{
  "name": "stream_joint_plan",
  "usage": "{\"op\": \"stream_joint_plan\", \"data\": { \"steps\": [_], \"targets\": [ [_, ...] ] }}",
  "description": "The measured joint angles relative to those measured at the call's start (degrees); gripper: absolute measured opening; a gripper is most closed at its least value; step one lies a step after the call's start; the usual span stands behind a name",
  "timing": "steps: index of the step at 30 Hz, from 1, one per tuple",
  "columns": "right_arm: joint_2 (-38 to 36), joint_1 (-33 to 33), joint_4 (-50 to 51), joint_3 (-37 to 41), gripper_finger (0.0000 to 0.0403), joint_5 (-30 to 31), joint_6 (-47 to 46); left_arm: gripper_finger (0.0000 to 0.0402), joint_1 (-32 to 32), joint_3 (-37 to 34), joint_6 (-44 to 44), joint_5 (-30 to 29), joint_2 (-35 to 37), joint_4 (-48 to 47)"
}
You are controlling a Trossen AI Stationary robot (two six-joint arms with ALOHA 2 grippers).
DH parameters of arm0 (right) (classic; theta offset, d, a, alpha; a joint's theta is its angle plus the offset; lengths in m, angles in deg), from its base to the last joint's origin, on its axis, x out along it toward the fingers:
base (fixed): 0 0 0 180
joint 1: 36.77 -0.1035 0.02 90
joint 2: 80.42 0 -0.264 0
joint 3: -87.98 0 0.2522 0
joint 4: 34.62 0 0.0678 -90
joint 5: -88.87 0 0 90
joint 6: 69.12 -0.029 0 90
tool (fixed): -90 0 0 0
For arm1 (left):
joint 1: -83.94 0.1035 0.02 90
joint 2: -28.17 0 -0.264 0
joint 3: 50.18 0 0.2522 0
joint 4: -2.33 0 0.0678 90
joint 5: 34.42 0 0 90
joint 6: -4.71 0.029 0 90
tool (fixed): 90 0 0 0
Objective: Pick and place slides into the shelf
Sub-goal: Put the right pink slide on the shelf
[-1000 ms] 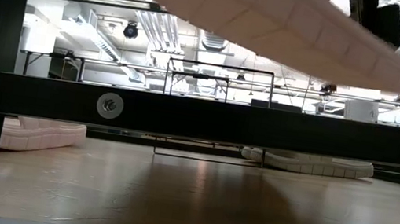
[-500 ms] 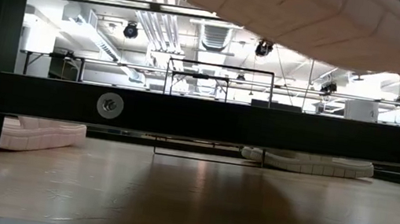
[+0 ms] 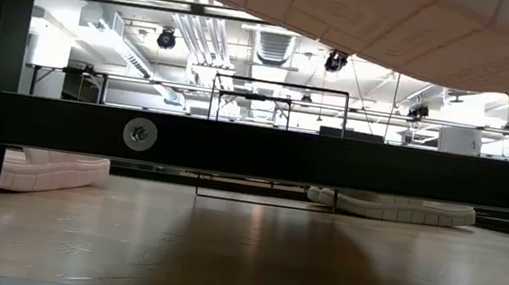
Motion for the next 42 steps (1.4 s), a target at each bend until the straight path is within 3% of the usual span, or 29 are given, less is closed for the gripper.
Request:
{"op": "stream_joint_plan", "data": {
  "steps": [20,42],
  "targets": [
    [3.32,-2.32,-0.13,-0.17,0.0008,1.34,-9.38,0.0,0.0,0.02,0.0,1.2,2.25,0.43],
    [4.47,-2.36,1.31,1.64,0.0008,0.36,-13.24,0.0,0.0,1.16,0.54,1.54,2.24,0.52]
  ]
}}
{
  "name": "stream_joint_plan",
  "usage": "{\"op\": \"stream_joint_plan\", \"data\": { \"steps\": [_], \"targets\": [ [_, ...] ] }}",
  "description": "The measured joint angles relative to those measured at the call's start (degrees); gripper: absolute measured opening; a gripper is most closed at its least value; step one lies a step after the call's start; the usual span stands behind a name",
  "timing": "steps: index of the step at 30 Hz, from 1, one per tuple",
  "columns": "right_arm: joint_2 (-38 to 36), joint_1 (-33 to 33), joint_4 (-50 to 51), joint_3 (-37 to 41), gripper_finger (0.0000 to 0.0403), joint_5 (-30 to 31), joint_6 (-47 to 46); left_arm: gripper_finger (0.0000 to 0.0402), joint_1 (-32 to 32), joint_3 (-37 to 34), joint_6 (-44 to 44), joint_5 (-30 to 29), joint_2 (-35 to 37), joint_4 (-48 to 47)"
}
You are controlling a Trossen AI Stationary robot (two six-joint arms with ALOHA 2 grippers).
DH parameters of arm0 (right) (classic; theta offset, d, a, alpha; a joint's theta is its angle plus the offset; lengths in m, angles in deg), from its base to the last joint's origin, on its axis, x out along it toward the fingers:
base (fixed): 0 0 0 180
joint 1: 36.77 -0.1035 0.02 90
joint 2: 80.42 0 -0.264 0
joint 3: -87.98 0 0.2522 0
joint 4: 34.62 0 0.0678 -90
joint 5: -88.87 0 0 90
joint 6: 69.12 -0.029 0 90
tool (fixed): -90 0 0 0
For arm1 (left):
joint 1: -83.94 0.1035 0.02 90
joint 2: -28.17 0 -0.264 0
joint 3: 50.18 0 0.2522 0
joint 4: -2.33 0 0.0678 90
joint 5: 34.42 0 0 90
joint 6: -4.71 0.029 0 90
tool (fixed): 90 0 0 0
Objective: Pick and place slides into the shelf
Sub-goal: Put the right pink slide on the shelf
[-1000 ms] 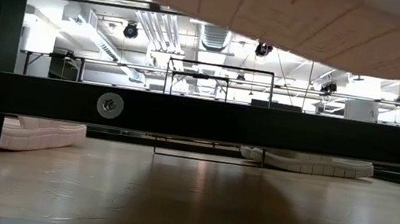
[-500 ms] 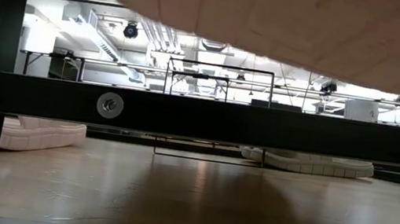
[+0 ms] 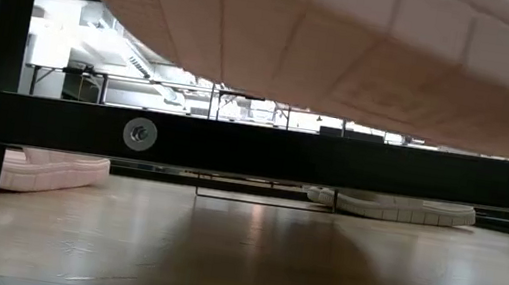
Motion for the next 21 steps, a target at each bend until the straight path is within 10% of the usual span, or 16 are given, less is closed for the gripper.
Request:
{"op": "stream_joint_plan", "data": {
  "steps": [21],
  "targets": [
    [6.52,0.0,-9.76,-0.85,0.0008,-2.41,-1.08,0.0,0.0,0.47,0.92,0.11,0.0,-0.04]
  ]
}}
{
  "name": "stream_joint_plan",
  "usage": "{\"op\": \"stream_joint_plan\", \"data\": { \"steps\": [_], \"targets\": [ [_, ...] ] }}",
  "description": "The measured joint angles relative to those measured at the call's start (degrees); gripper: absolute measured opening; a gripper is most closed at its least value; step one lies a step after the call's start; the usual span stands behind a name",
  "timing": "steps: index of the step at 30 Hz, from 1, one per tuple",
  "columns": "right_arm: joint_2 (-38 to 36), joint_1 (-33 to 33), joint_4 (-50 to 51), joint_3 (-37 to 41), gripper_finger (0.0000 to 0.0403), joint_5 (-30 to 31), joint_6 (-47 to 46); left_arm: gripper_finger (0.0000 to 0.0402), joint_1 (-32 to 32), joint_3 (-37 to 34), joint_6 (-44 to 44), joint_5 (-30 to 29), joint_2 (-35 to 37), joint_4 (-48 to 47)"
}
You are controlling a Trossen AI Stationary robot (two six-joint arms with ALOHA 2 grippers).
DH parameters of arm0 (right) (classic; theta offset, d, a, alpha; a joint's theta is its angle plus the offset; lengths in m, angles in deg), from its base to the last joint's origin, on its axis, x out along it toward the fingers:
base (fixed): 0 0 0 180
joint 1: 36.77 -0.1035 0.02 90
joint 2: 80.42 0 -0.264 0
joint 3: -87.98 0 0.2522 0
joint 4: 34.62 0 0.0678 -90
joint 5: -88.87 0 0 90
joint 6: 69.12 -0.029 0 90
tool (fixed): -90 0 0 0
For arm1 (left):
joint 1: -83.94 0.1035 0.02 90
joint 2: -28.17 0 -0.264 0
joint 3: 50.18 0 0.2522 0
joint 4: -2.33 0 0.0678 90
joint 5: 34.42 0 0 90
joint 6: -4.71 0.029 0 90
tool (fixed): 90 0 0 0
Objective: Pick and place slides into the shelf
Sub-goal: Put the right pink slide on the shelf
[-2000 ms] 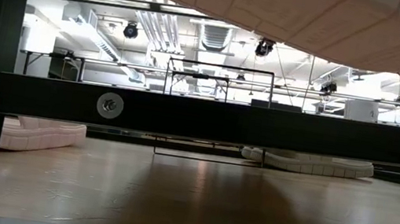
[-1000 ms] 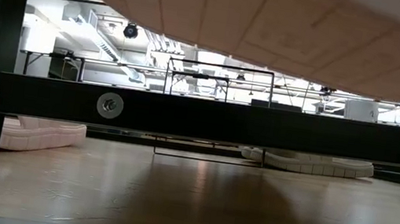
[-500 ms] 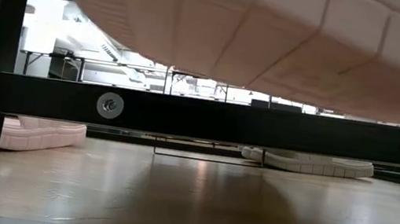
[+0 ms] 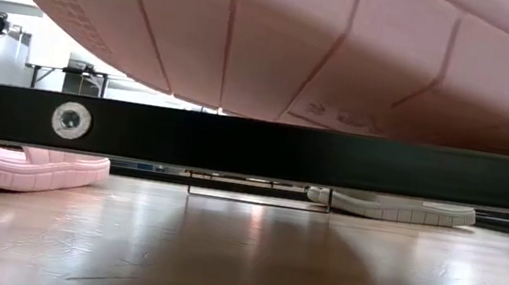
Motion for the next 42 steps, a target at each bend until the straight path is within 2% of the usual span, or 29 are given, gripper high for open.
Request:
{"op": "stream_joint_plan", "data": {
  "steps": [42],
  "targets": [
    [-0.25,1.66,2.62,0.26,0.0009,-1.27,2.23,0.0,0.02,0.02,1.29,2.85,0.0,0.0]
  ]
}}
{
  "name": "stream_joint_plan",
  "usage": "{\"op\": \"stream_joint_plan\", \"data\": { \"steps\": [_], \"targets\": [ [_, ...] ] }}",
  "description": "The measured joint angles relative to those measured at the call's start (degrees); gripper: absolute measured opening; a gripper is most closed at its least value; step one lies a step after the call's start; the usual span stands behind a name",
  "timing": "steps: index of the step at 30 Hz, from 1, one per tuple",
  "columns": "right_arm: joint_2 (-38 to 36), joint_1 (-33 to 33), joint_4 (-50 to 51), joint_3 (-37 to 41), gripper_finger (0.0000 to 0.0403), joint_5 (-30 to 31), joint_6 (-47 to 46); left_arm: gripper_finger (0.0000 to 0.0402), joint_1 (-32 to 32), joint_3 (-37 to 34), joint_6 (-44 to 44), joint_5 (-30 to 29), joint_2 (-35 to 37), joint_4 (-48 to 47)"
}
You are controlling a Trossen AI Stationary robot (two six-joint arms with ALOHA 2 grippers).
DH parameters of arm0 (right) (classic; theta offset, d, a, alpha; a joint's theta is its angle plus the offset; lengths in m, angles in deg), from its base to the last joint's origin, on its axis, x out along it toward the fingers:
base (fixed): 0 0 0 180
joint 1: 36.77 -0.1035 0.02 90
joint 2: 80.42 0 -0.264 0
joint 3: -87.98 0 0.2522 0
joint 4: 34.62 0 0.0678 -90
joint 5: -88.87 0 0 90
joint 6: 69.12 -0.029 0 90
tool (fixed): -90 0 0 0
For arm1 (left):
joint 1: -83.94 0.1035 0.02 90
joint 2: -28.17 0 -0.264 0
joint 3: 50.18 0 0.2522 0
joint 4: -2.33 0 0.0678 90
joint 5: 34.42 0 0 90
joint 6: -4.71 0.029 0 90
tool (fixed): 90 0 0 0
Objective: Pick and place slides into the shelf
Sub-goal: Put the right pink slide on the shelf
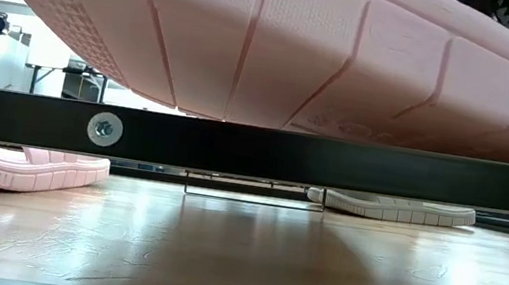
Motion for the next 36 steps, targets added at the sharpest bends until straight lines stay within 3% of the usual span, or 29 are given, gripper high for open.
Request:
{"op": "stream_joint_plan", "data": {
  "steps": [12,36],
  "targets": [
    [0.0,0.15,1.41,-0.07,0.0047,-0.33,0.2,0.0,0.0,0.0,0.39,0.03,0.0,0.0],
    [-1.34,0.15,4.74,0.08,0.005,-1.81,3.1,0.0,0.0,-0.02,0.17,0.03,0.0,0.0]
  ]
}}
